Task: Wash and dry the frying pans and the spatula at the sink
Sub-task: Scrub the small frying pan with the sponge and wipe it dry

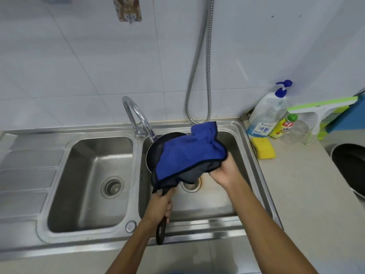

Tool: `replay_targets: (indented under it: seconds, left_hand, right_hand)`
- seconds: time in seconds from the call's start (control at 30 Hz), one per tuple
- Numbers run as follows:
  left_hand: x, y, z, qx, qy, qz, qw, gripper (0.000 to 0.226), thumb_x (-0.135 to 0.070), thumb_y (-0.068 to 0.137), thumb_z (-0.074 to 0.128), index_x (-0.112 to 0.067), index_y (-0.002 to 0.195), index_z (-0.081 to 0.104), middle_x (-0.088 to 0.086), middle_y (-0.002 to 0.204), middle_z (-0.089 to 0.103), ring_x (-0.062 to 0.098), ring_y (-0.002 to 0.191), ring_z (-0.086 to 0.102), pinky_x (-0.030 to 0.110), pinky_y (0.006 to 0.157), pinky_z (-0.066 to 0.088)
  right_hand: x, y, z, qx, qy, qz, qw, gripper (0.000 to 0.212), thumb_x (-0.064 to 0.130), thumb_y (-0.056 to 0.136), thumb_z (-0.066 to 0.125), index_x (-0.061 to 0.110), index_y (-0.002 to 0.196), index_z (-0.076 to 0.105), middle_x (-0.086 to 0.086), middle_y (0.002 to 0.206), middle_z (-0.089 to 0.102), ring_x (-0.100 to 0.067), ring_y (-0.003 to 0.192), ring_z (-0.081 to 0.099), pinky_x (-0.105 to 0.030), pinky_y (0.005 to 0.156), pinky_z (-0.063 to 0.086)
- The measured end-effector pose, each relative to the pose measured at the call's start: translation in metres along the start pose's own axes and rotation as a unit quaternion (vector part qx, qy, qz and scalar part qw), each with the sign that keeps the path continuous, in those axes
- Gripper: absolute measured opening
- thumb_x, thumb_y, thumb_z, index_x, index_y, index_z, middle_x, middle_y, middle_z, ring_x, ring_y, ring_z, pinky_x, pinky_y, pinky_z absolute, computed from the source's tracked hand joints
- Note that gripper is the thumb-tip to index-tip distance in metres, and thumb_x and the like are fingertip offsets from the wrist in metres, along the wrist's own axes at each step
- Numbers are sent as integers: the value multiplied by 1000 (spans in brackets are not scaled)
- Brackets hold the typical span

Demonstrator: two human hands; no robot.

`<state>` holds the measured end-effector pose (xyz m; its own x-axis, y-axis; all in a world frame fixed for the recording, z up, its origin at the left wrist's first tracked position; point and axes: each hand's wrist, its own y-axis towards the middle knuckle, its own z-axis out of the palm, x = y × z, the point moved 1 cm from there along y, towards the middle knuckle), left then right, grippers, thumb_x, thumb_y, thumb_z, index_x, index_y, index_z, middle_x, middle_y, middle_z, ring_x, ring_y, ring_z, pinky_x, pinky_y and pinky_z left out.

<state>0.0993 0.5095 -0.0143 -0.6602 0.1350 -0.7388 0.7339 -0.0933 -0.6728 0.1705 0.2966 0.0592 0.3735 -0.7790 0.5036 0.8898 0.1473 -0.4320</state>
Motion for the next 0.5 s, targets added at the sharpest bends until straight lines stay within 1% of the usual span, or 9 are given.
replay_targets:
  seconds: [0.07, 0.13, 0.2, 0.27, 0.3, 0.37, 0.43, 0.47, 0.5]
  left_hand:
    - [-5, 0, 1, 12, -18, -8, 1000, 48, -40, 100, 60, -20, 60, 41, -1, 50, 35, 13, 41, 33, 24, 41, 35]
    - [-9, 0, 5, 25, -45, -14, 999, 47, -38, 100, 60, -19, 60, 42, 0, 50, 35, 13, 40, 33, 24, 40, 34]
    - [-13, -1, 10, 31, -56, -14, 998, 48, -38, 99, 62, -19, 59, 43, 0, 50, 35, 14, 40, 33, 24, 40, 34]
    - [-13, -1, 12, 33, -51, -14, 998, 51, -39, 99, 62, -18, 56, 42, 1, 49, 34, 14, 39, 33, 23, 39, 34]
    - [-14, -2, 12, 38, -51, -12, 998, 52, -39, 99, 61, -18, 55, 42, 1, 48, 34, 14, 39, 33, 23, 39, 34]
    - [-15, -5, 12, 55, -47, 4, 997, 53, -41, 99, 60, -18, 55, 43, 2, 48, 35, 14, 39, 34, 24, 39, 35]
    - [-18, -9, 13, 70, -40, 26, 996, 53, -44, 98, 62, -18, 55, 44, 3, 48, 35, 15, 39, 34, 25, 39, 37]
    - [-20, -11, 14, 75, -37, 35, 996, 53, -45, 97, 63, -18, 56, 43, 3, 48, 35, 15, 38, 34, 25, 39, 38]
    - [-21, -12, 15, 78, -38, 41, 995, 54, -46, 97, 64, -18, 56, 43, 3, 48, 35, 16, 38, 34, 26, 40, 38]
  right_hand:
    - [13, -7, -7, 4, 7, -29, 1000, 33, 25, 88, 70, 5, 114, 72, -16, 120, 68, -29, 105, 68, -38, 92, 56]
    - [23, -13, -8, -5, 30, -52, 998, 30, 26, 99, 56, 6, 115, 71, -15, 118, 69, -28, 104, 69, -37, 89, 58]
    - [33, -23, -6, 0, 51, -84, 995, 38, 23, 103, 42, 9, 103, 77, -11, 107, 74, -23, 93, 72, -32, 81, 60]
    - [47, -32, -1, 9, 47, -116, 992, 37, 23, 96, 46, 12, 91, 80, -7, 96, 76, -20, 85, 73, -29, 77, 61]
    - [53, -35, 1, 11, 29, -136, 990, 34, 22, 95, 47, 11, 94, 79, -7, 95, 75, -20, 84, 72, -29, 76, 60]
    - [58, -22, -4, -7, -12, -153, 988, 29, 17, 101, 45, 9, 118, 67, -8, 97, 73, -24, 88, 68, -32, 75, 59]
    - [49, -14, -4, -55, 13, -142, 988, 38, 19, 96, 59, 14, 134, 57, -3, 91, 74, -20, 83, 70, -31, 69, 61]
    - [43, -11, -6, -76, 43, -135, 987, 39, 23, 93, 65, 14, 131, 63, -4, 89, 75, -18, 80, 72, -31, 68, 61]
    - [38, -10, -8, -58, 78, -131, 987, 30, 26, 95, 60, 12, 119, 71, -7, 93, 75, -20, 83, 74, -34, 69, 62]
